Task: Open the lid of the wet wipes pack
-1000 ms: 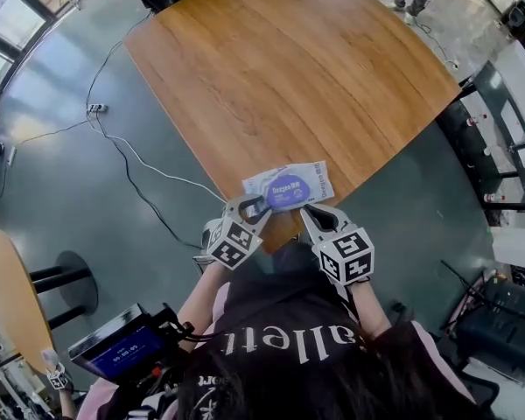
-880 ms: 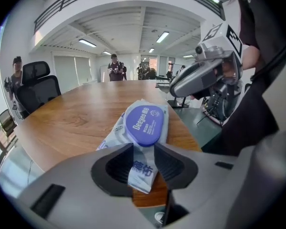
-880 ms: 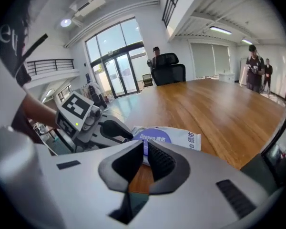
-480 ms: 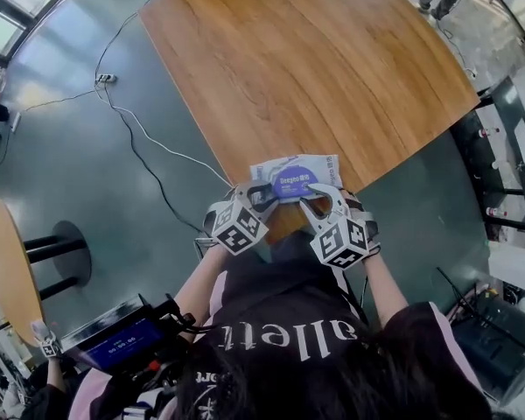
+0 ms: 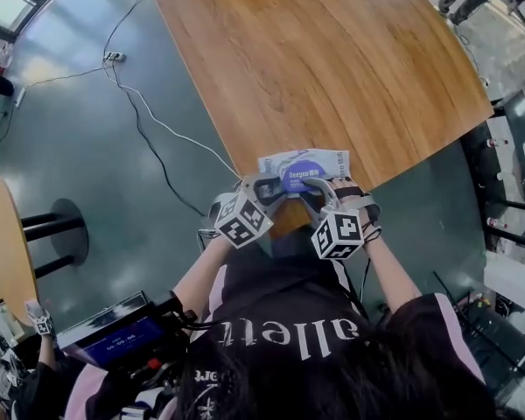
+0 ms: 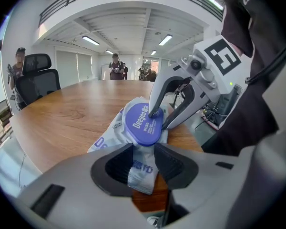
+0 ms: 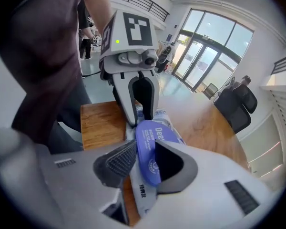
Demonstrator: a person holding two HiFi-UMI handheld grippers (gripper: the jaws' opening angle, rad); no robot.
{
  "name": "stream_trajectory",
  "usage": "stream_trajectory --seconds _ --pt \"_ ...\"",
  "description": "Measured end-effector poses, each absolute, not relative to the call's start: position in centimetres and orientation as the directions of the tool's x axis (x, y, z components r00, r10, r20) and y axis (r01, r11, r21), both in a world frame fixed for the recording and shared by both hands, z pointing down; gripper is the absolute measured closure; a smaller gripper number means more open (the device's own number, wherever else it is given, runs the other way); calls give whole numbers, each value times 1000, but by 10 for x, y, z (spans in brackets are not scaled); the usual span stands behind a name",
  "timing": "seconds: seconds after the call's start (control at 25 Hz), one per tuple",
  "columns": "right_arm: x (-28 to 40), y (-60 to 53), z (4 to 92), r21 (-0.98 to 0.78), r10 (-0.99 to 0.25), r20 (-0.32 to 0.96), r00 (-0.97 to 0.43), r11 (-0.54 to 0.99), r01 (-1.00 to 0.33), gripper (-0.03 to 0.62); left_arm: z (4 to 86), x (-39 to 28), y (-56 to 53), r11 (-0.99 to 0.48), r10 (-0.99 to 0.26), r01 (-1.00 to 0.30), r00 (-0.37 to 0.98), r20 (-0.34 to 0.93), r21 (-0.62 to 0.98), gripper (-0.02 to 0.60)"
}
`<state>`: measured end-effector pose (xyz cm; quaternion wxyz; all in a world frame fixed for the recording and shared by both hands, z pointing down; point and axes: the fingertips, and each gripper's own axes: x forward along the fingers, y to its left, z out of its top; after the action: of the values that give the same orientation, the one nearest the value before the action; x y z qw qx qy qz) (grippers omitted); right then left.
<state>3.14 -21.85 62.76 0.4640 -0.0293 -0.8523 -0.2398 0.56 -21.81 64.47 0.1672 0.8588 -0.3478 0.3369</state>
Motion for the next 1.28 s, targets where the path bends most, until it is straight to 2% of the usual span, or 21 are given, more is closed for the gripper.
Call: stream_trajectory --seconds 0.28,0.76,0.96,1.28 --pt "30 -212 632 488 -175 809 -560 731 477 490 645 6 -217 -717 -458 -693 542 705 67 456" --pt "31 -213 620 409 -99 815 -571 796 445 490 647 9 -215 -749 -429 -660 554 713 63 456" --pt "25 -219 591 386 -80 759 -646 855 348 490 647 9 -215 -756 -425 -652 553 717 55 456" --pt "0 -270 546 394 -165 657 -736 907 149 491 647 8 -215 -748 -429 -661 553 714 63 456"
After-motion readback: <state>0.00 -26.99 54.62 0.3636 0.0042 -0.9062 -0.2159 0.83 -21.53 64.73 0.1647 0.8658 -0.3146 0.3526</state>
